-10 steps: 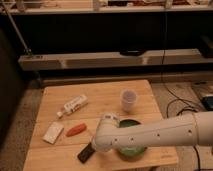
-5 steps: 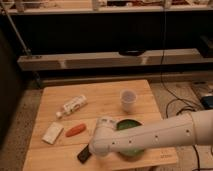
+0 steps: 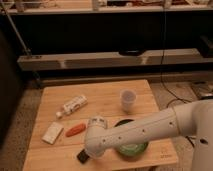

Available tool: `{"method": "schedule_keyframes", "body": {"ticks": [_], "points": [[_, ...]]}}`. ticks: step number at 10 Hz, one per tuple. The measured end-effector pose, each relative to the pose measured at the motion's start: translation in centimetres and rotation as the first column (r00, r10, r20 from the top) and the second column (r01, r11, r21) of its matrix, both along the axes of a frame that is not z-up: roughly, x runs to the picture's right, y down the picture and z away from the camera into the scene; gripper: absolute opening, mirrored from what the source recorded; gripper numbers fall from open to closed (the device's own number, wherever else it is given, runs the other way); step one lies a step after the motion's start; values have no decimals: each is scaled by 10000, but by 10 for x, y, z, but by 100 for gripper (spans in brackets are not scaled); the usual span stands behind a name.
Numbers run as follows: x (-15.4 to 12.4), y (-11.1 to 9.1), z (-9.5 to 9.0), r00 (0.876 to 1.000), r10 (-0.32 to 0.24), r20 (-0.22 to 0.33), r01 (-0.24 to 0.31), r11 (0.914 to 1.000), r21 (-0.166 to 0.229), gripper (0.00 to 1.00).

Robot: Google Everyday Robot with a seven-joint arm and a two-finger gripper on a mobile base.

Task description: Push the eraser across the table

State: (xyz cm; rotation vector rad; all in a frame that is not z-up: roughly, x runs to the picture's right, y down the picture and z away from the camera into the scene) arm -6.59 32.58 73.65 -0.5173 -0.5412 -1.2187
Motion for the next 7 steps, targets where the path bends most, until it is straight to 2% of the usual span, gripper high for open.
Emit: {"method": "schedule_keyframes", "body": {"ticks": [3,7], "points": [[-3,1,2,10000,-4,-30,4,10000,5,0],[-14,-13,2,9996,112,261,-123,9990,421,0]]}}
